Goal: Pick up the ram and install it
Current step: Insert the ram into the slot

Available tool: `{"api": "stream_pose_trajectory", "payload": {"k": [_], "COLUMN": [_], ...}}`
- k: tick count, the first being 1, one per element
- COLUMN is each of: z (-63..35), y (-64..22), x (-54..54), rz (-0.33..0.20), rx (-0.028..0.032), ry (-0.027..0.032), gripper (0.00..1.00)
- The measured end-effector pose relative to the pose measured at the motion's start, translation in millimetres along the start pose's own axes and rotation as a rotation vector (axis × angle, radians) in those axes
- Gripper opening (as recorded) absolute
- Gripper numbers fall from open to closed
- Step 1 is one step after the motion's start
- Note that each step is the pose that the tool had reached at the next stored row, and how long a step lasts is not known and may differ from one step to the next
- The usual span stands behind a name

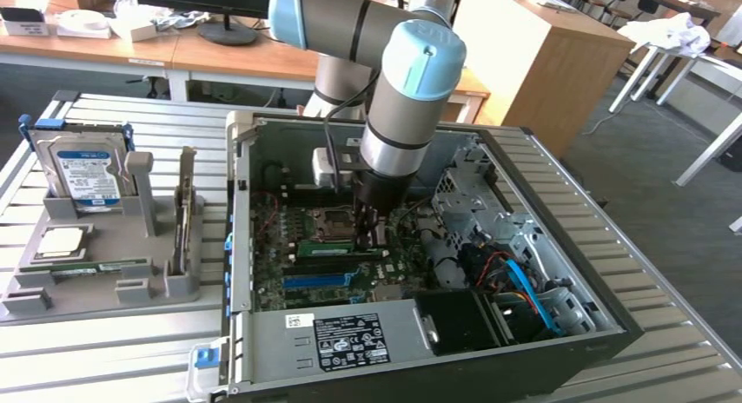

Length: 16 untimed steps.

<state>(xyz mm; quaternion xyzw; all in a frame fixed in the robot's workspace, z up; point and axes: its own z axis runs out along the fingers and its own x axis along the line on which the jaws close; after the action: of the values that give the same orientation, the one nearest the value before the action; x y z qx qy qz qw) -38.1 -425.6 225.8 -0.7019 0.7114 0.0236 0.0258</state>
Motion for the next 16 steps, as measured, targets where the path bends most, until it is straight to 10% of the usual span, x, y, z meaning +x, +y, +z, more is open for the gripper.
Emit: {"api": "stream_pose_trajectory", "payload": {"k": [16], "z": [3.1], "y": [0.0], "x": [0.2], "rz": [-0.008], "rx": [-0.0007], "ry": [-0.0001], "gripper": [0.12]}}
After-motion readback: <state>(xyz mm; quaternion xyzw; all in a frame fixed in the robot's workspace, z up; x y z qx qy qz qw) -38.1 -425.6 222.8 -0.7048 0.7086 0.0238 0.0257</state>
